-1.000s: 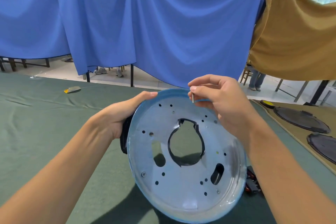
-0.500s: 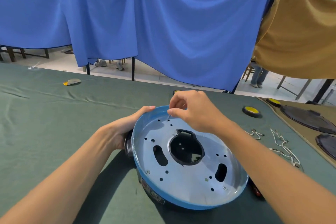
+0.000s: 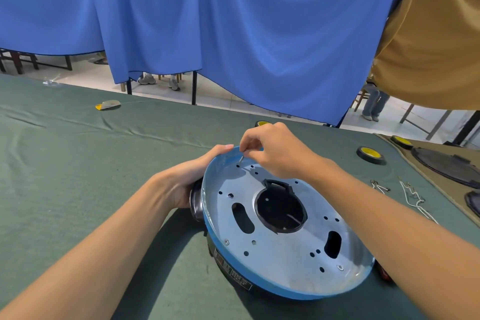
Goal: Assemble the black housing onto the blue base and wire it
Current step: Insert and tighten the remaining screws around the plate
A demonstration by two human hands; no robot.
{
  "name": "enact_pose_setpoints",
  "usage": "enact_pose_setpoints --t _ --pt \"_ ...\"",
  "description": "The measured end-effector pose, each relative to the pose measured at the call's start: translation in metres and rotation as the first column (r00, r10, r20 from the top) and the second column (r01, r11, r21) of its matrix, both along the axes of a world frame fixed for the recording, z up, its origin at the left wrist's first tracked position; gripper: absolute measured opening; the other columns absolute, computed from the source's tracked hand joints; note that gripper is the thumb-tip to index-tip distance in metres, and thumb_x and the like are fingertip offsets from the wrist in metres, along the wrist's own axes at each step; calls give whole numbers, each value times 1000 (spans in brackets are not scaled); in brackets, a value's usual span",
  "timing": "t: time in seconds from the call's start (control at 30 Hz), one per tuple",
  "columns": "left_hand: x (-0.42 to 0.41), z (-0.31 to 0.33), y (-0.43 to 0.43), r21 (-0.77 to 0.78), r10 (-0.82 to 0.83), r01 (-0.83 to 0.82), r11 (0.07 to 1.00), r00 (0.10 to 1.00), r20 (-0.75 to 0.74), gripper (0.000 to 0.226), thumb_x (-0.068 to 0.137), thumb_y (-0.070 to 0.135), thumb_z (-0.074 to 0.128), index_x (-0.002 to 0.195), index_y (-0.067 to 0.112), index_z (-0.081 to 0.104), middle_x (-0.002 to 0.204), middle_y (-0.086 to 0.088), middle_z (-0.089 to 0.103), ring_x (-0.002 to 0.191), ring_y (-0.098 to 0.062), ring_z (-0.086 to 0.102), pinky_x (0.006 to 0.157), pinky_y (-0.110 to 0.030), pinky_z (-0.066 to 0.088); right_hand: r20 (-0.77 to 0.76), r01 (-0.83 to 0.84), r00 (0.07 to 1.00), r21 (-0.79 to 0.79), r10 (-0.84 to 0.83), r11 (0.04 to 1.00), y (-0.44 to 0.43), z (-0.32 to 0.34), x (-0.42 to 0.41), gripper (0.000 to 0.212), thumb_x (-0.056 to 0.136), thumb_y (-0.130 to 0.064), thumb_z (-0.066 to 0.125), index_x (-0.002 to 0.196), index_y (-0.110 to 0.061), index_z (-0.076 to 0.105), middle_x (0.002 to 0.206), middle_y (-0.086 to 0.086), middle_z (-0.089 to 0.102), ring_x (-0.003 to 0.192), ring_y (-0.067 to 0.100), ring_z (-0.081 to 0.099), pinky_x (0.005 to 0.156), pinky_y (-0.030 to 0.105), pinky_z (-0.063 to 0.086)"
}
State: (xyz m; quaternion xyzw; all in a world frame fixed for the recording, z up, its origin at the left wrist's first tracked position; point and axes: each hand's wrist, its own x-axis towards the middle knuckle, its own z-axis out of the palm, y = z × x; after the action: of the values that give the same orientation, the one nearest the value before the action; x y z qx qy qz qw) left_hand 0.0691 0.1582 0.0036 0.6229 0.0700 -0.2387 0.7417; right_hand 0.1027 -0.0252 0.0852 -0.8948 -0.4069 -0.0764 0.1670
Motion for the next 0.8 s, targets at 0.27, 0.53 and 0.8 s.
enact_pose_setpoints --t 0.27,0.53,0.8 --pt "-1 3 0 -3 -12 12 1000 1000 -23 72 61 73 76 102 13 77 111 -17 72 89 -30 70 79 -41 56 29 -28 999 -104 32 994 5 2 -1 20 89 -5 59 99 -15 73 90 -1 68 89 18 61 82 40 52" --pt "-2 5 -2 -53 10 -13 999 999 -51 73 66 70 75 109 10 73 109 -16 70 88 -30 68 83 -40 54 15 -41 999 -163 44 986 10 -1 2 13 88 -16 67 101 -17 69 98 1 69 94 19 59 84 41 52" --pt "-4 3 -2 -42 18 -20 999 998 -59 80 65 70 73 116 9 70 114 -17 70 94 -31 66 89 -42 52 -73 -53 996 -146 42 988 9 0 10 16 83 -4 67 92 -13 77 86 3 75 85 20 67 80 40 55"
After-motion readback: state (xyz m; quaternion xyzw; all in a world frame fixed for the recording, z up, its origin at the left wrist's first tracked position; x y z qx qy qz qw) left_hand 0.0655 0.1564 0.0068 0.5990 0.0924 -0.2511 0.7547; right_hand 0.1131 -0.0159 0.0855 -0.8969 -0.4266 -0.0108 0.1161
